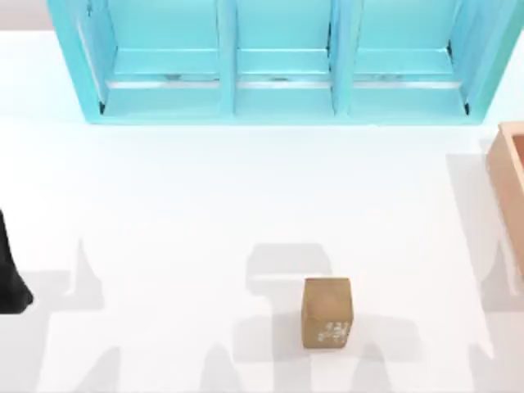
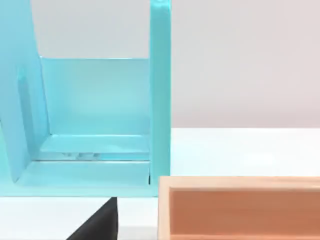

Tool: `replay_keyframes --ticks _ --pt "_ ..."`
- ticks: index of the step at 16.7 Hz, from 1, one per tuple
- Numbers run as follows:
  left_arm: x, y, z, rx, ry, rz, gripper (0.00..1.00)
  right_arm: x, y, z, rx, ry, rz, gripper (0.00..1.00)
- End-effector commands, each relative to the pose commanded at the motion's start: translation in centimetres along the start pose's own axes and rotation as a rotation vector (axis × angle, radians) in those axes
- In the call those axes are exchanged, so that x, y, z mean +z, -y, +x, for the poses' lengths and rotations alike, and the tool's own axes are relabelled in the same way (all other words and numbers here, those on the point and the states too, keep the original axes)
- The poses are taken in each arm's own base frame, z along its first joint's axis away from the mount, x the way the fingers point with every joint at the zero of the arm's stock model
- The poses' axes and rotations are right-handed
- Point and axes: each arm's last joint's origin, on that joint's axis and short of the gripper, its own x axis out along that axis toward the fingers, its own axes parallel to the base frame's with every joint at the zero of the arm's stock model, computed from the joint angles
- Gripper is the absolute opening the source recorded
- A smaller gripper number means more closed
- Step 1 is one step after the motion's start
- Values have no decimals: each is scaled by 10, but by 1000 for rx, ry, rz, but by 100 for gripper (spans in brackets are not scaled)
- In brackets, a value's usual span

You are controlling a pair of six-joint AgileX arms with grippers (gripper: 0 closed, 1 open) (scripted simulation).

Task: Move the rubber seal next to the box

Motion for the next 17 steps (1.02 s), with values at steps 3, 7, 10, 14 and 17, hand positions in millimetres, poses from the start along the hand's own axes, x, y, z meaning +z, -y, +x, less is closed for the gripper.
replay_keyframes --ticks 3,7,10,14,17 --pt "0 0 0 0 0 0 100 2 -1 0 11 -8 9 100" --pt "0 0 0 0 0 0 100 30 -16 2 137 -126 110 100" --pt "0 0 0 0 0 0 100 68 -36 10 262 -309 204 100" --pt "0 0 0 0 0 0 100 110 -84 41 356 -679 260 100" --pt "0 0 0 0 0 0 100 118 -135 71 328 -988 222 100"
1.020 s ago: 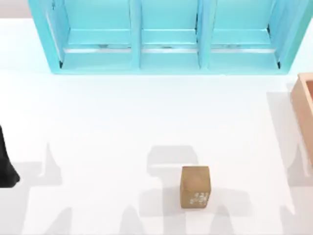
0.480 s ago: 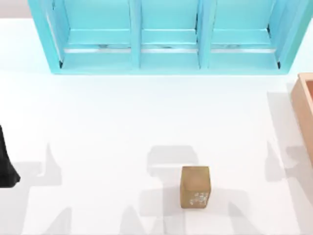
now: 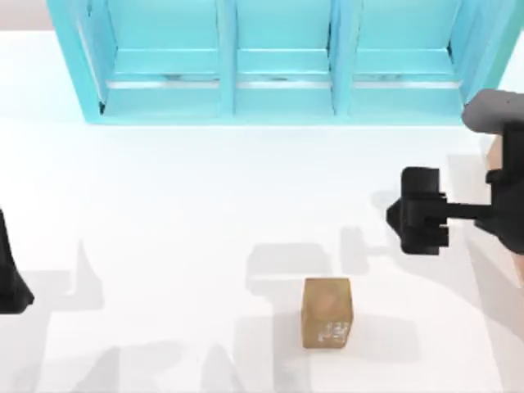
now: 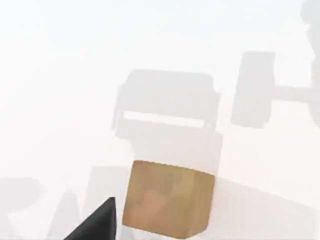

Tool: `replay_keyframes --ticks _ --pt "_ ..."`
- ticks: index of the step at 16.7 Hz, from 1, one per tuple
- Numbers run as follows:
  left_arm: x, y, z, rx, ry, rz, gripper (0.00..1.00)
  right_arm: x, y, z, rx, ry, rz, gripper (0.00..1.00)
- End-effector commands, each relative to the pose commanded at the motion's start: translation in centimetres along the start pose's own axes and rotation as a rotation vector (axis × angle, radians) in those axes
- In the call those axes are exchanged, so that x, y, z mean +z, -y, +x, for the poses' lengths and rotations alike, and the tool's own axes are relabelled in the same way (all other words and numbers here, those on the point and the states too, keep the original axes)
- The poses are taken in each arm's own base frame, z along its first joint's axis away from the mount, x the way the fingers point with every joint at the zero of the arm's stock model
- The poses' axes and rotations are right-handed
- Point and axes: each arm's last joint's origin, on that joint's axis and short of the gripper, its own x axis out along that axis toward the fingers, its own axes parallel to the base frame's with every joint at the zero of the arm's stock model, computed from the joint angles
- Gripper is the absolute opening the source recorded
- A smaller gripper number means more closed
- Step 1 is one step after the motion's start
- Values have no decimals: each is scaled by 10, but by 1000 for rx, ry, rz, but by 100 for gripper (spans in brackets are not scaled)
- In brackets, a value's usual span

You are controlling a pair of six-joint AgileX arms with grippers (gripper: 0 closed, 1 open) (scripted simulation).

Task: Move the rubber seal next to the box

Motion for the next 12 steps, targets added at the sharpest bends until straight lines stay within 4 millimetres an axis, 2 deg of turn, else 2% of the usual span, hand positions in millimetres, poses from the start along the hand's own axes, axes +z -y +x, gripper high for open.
replay_keyframes --ticks 3,6,9,12 --pt "0 0 0 0 0 0 100 15 -41 40 -120 -248 25 100" --pt "0 0 0 0 0 0 100 22 -71 77 -243 -417 49 100" --pt "0 0 0 0 0 0 100 25 -89 105 -332 -518 70 100" --pt "0 0 0 0 0 0 100 28 -97 118 -373 -560 83 100"
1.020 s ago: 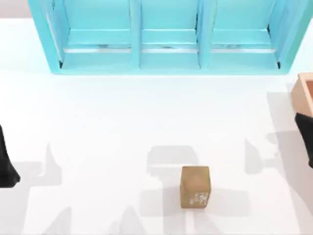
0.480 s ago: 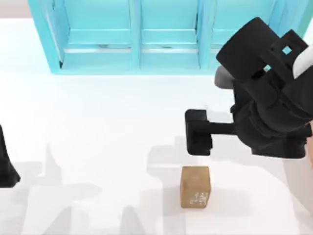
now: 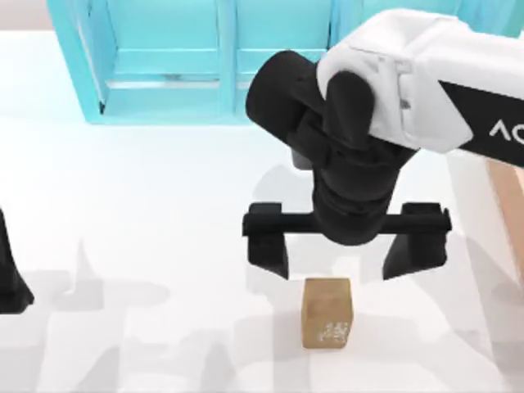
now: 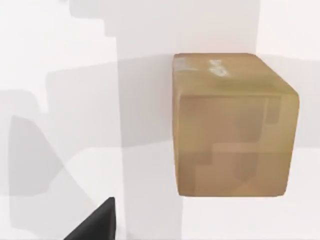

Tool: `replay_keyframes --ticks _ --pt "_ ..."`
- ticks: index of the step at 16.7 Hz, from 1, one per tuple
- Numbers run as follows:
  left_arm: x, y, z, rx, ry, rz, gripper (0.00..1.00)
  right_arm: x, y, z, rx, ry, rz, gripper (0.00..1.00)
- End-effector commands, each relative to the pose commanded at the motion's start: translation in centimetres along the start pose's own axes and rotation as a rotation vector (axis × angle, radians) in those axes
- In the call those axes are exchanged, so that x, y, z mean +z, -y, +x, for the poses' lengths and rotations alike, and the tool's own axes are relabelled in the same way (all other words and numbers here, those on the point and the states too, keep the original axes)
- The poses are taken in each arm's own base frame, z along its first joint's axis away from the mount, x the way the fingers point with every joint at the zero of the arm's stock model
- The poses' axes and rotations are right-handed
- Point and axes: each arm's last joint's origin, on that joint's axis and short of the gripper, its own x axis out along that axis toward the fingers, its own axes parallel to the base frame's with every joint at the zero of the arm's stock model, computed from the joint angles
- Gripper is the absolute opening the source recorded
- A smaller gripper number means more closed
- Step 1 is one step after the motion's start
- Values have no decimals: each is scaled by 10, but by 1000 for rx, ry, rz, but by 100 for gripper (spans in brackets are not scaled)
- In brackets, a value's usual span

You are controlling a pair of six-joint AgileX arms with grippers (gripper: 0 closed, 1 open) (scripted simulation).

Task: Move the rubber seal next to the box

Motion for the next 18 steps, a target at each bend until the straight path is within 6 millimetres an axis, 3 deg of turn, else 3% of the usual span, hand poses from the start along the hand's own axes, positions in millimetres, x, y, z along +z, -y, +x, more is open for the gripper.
replay_keyframes --ticks 7,15,18 --pt "0 0 0 0 0 0 100 2 0 6 -4 -4 3 100" --pt "0 0 0 0 0 0 100 2 -2 91 2 2 1 100" --pt "0 0 0 0 0 0 100 0 -1 101 -3 -3 2 100"
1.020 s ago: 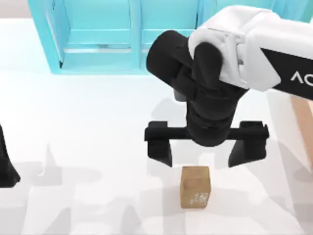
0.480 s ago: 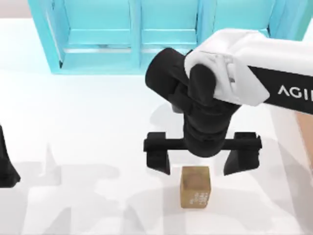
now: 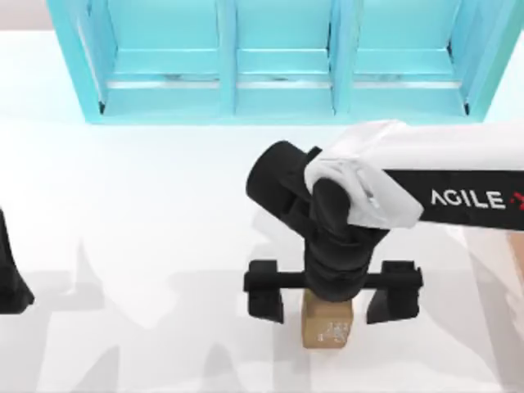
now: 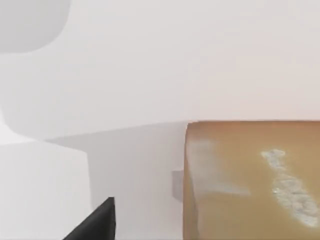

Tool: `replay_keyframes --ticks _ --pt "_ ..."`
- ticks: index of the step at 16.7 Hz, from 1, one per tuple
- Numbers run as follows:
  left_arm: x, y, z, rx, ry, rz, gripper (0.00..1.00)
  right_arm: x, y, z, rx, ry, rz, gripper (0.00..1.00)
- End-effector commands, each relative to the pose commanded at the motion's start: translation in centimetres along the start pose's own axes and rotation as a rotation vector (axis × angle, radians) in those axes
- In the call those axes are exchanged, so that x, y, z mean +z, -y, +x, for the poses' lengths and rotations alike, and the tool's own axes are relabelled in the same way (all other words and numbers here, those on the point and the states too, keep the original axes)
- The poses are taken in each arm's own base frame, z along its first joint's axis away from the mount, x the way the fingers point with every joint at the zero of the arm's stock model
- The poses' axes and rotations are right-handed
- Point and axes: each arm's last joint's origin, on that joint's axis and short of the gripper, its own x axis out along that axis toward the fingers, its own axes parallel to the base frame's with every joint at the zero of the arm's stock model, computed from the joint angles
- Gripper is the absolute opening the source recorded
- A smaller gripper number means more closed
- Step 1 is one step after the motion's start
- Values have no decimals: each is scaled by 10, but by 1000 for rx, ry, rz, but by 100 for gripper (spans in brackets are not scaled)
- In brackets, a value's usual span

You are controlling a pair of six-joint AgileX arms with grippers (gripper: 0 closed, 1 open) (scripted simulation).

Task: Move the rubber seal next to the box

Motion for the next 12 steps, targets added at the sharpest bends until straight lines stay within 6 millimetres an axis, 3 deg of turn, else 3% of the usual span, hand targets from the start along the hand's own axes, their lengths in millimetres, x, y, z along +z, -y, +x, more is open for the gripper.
replay_keyframes --ticks 2,12 --pt "0 0 0 0 0 0 100 0 0 0 0 0 0 100" --pt "0 0 0 0 0 0 100 0 0 0 0 0 0 25"
